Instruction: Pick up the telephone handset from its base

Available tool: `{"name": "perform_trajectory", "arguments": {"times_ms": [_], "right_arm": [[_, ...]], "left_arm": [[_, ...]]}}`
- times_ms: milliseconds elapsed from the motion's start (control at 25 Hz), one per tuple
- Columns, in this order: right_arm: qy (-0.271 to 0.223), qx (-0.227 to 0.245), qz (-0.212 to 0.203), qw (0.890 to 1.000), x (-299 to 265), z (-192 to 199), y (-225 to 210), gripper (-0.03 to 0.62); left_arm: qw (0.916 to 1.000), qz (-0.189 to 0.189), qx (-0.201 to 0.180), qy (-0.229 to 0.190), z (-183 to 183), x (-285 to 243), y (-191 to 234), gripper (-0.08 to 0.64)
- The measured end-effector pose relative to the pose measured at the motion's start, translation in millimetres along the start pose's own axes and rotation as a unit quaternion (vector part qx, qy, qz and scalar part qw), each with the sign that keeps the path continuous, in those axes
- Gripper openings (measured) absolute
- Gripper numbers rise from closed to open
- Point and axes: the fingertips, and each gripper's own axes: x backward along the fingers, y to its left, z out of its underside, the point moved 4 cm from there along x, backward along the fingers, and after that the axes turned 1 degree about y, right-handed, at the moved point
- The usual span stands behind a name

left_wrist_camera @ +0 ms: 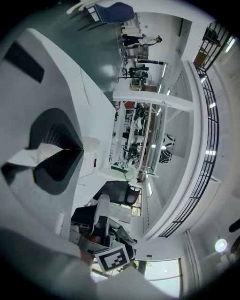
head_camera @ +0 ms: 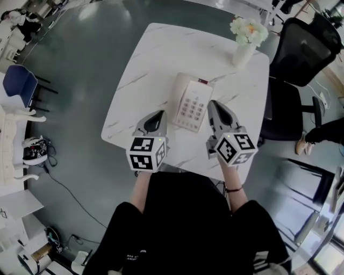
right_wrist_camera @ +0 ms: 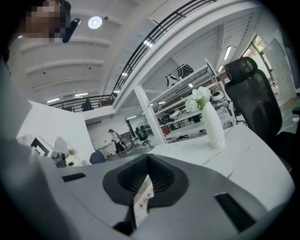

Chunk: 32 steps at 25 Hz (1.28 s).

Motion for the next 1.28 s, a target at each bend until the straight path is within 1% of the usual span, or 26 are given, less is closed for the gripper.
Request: {"name": "perform_trajectory", "arguments": {"times_ms": [120,280,360,440,640,760,960,1280], "right_arm": [[0.006,0.003,0.012,1.000,-6.5,4.0,-4.9,-0.009],[0.011,0.004,0.026,1.000,-10.1,7.4,-13.5,-0.009],[0.012,-0.003,0.035,0.999,-10.4,8.8,-19.9,-0.009],[0.011,-0.014,0.046,0.999,-10.4,10.6,-27.3,-0.009],[0.010,-0.030,0.067,0.997,-11.5,15.0,-38.9,-0.009],[0.008,-0.038,0.078,0.996,-12.5,16.4,-44.0,-0.009],[0.008,-0.051,0.091,0.995,-13.3,20.8,-50.6,-0.009],[0.008,-0.067,0.103,0.992,-11.6,26.0,-57.8,-0.009]], "left_arm": [[0.9996,0.014,-0.011,0.020,-2.3,-17.9,1.3,0.000],[0.9987,0.030,-0.011,0.040,-4.3,-38.7,1.5,0.011],[0.9980,0.037,-0.010,0.050,-4.2,-49.3,1.1,0.043],[0.9974,0.044,-0.008,0.057,-3.6,-60.8,1.0,0.091],[0.9950,0.052,-0.012,0.084,2.8,-85.5,2.2,0.188],[0.9933,0.060,-0.009,0.098,6.4,-100.4,2.2,0.233],[0.9906,0.060,-0.015,0.122,13.1,-119.0,3.6,0.245],[0.9885,0.038,-0.029,0.143,19.2,-133.8,8.8,0.244]]}}
